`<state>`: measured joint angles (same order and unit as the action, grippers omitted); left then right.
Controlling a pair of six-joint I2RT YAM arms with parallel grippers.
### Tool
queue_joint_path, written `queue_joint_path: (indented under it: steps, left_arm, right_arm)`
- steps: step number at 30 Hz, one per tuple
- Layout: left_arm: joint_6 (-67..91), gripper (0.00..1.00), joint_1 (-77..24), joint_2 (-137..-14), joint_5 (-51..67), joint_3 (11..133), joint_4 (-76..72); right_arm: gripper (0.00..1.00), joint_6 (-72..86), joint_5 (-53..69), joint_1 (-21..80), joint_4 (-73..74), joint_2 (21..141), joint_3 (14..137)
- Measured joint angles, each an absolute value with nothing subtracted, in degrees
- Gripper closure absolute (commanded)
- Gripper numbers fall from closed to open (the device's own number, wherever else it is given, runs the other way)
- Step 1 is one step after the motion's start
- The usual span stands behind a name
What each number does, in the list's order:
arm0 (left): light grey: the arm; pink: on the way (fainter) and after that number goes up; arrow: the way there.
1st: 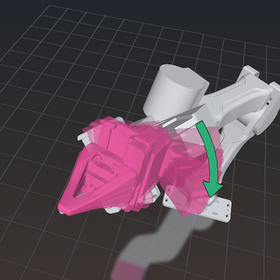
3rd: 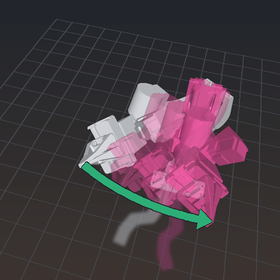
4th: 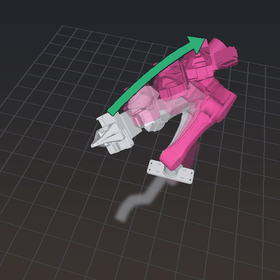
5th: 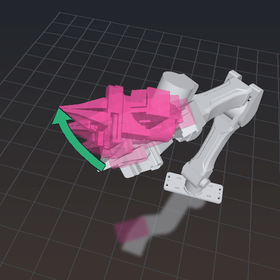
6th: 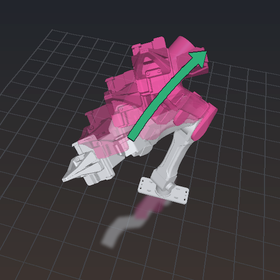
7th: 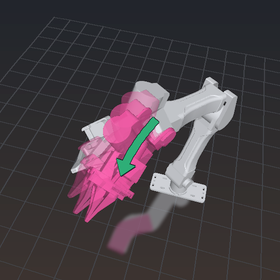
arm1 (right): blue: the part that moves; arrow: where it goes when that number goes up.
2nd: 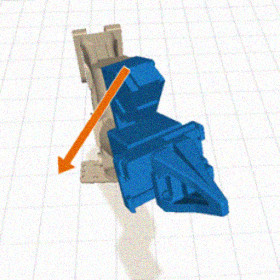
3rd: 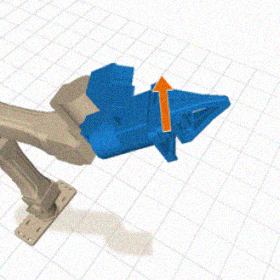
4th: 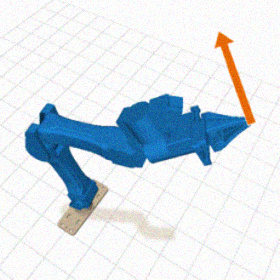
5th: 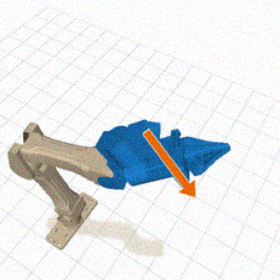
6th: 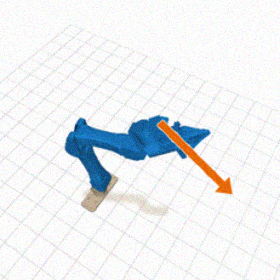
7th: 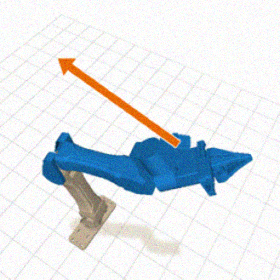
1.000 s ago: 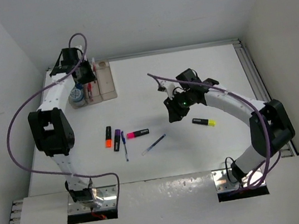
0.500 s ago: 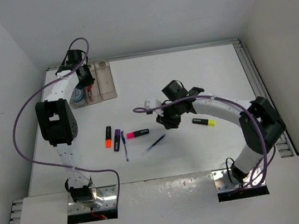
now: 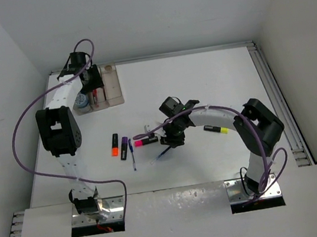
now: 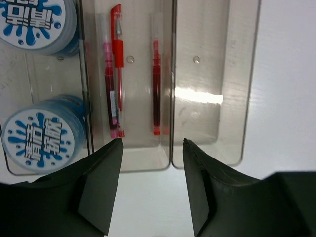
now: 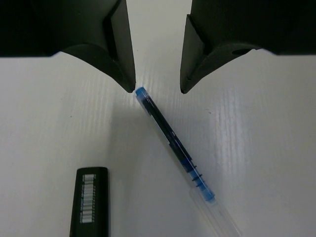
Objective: Sort the stationery into containers
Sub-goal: Pick up the pen from the center of the board.
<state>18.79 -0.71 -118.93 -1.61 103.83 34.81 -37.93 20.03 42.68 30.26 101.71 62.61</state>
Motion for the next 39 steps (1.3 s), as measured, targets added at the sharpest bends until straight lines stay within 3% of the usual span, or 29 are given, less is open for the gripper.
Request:
queue_joint_path:
  steps: [8, 17, 30, 35, 39]
  left_arm:
    - [15.75, 0.4, -0.71, -105.43, 5.1, 97.49, 33.69]
    - [9.41, 0.37, -0.73, -97.21, 14.44, 91.11, 31.62]
    - [2.94, 0.39, -0.82, -85.19, 20.4, 78.98, 27.57]
    - [2.76, 0.39, -0.49, -79.2, 21.96, 73.63, 24.03]
    - [6.31, 0.39, 2.48, -68.14, 26.37, 62.78, 18.2]
  right_arm:
    - [0.58, -40.1, 19.68, 44.45, 30.33, 103.96, 65.25]
    - [0.64, -44.66, 18.7, 46.37, 32.18, 107.92, 66.0]
    - [0.99, -48.84, 16.25, 48.21, 33.98, 109.32, 66.22]
    - [1.0, -45.56, 16.21, 48.99, 35.73, 106.32, 64.38]
    - [1.0, -33.65, 22.11, 45.34, 36.58, 98.89, 65.95]
